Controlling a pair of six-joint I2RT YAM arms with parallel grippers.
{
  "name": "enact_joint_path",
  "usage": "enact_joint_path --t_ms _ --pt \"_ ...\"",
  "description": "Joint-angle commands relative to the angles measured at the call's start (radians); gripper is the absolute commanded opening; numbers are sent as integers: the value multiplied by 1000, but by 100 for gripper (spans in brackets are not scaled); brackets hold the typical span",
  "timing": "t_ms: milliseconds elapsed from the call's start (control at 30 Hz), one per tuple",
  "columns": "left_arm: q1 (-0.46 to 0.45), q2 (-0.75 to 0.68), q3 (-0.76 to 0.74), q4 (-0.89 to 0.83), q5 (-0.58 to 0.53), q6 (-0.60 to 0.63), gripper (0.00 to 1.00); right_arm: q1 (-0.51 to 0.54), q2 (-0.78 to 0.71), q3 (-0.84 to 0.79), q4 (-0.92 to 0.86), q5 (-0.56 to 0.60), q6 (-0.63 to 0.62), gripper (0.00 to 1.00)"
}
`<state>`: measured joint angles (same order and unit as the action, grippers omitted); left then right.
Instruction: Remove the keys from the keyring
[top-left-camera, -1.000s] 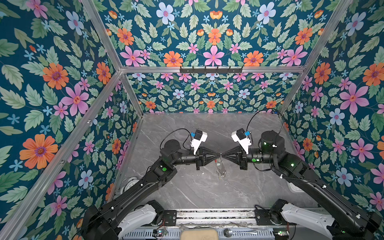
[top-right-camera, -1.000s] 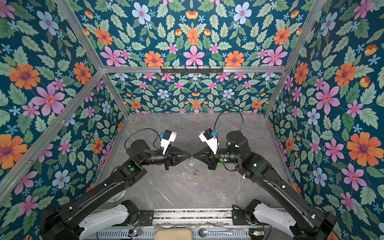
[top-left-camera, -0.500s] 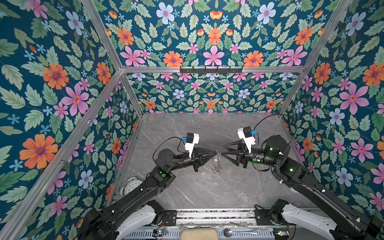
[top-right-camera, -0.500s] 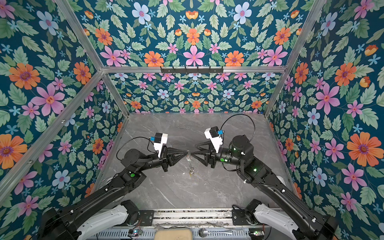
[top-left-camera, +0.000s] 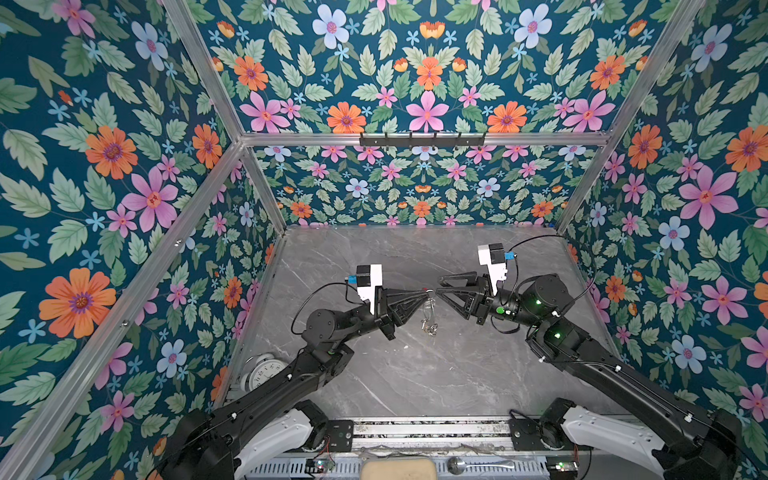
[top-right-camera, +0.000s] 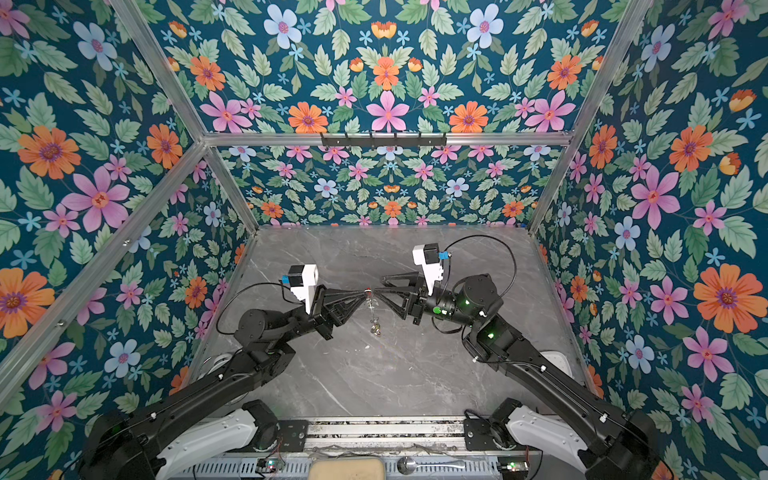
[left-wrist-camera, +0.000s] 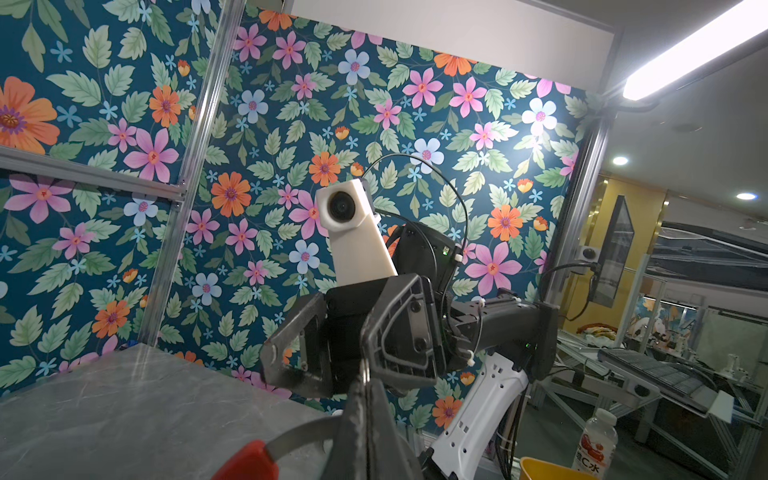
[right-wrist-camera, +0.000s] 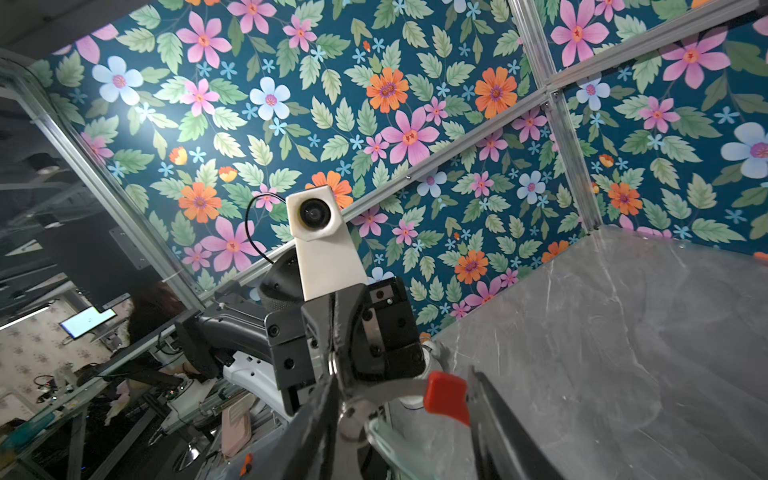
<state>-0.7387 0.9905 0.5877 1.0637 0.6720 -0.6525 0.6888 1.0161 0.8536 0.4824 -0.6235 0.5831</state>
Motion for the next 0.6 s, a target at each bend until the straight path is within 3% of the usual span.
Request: enact_joint_path --t_ms 0,133,567 --pt "0 -1 -4 90 -10 -11 0 6 19 7 116 -47 58 47" --pt "0 -2 -9 97 -19 -13 0 25 38 16 135 -69 62 43" --pt "1 -3 -22 108 -45 -13 0 44 55 33 119 -107 48 15"
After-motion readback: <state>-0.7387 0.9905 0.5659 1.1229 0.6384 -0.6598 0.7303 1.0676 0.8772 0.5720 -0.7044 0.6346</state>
